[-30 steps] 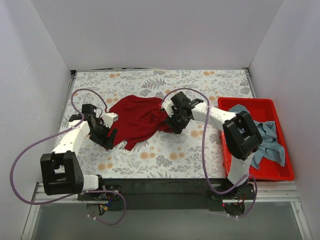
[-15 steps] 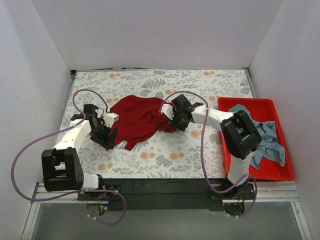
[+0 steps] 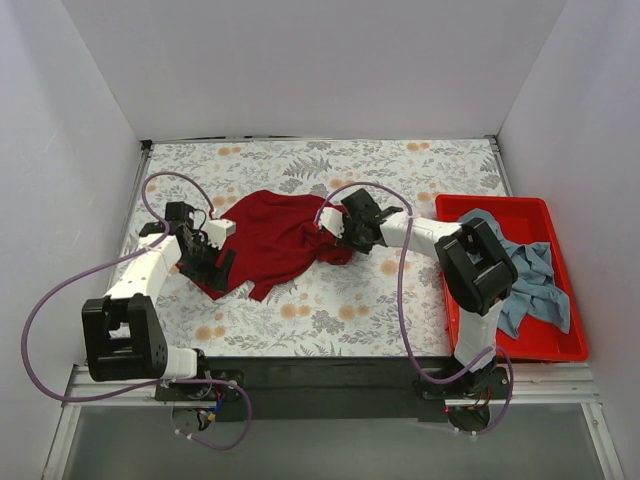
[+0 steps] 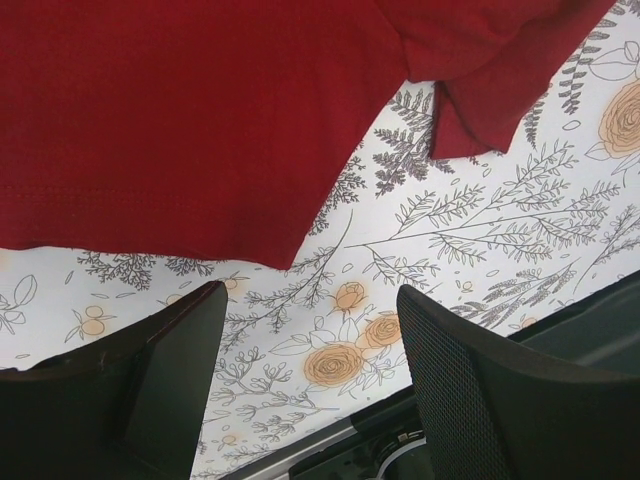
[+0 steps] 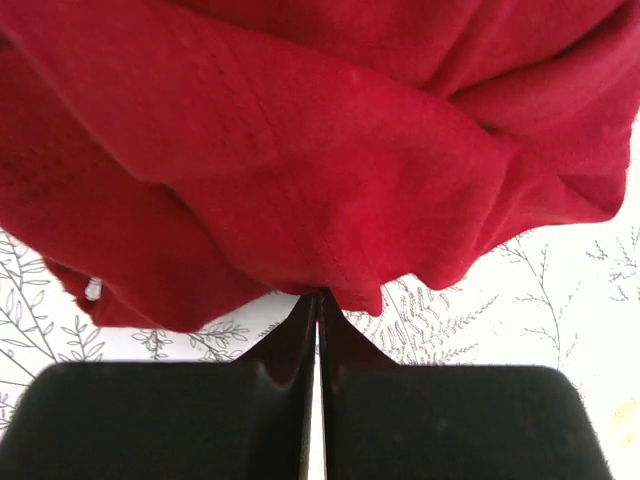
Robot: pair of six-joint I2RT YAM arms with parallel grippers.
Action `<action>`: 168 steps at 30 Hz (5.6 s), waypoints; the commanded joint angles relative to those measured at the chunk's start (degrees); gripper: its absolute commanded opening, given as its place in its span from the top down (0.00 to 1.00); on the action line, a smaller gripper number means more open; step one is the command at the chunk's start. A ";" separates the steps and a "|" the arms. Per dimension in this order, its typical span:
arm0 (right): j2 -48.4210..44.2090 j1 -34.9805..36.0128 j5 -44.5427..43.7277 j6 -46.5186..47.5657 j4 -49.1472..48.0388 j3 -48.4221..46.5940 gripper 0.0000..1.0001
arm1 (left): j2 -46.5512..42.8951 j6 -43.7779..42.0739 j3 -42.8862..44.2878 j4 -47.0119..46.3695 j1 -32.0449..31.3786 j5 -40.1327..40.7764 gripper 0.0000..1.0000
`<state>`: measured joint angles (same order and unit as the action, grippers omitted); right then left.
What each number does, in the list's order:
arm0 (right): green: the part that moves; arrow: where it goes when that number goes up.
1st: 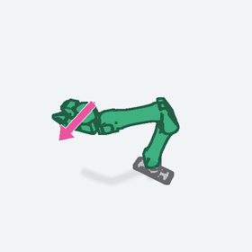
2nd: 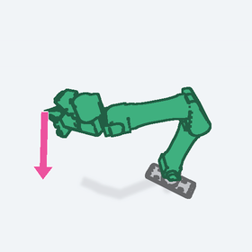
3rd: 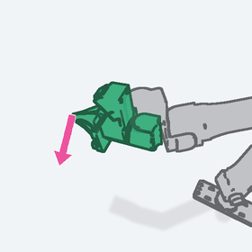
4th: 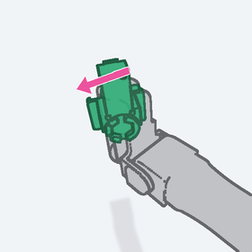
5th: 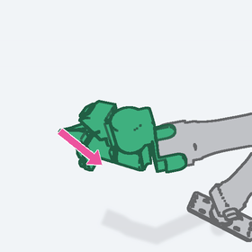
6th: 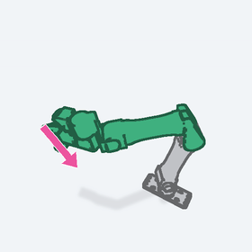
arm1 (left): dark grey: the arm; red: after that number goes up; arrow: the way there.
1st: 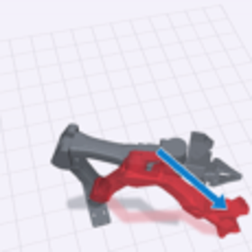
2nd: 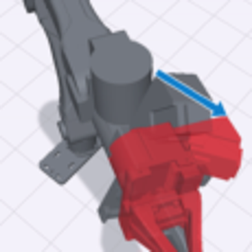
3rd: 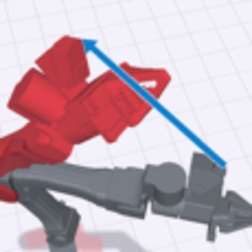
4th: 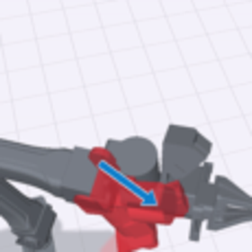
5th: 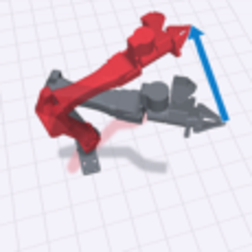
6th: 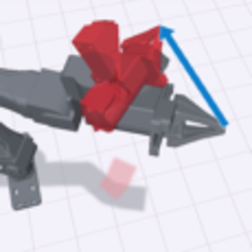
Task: Fold and stack the t-shirts
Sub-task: Flatten the tshirt out
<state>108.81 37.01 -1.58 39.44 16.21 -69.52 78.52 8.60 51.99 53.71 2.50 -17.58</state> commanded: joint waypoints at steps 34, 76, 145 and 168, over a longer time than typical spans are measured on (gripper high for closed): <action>-20.40 -11.78 2.73 0.72 9.54 -6.16 0.99 | 11.81 -16.60 -9.38 -29.45 -0.33 21.01 0.99; -18.29 -19.00 6.33 -2.61 13.41 -11.87 0.99 | 32.22 -7.02 27.47 -17.50 4.00 -0.26 0.36; -46.08 -25.15 0.35 2.57 1.29 -1.32 0.99 | -6.04 9.07 33.86 -19.71 13.23 -1.22 1.00; -21.10 -24.89 1.15 1.87 7.16 -6.69 0.99 | 11.31 -12.02 29.18 5.34 6.56 -18.28 0.46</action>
<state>89.58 12.08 -1.08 40.95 21.43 -76.77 97.36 4.75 87.64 56.80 12.05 -29.52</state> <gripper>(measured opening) 0.020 0.561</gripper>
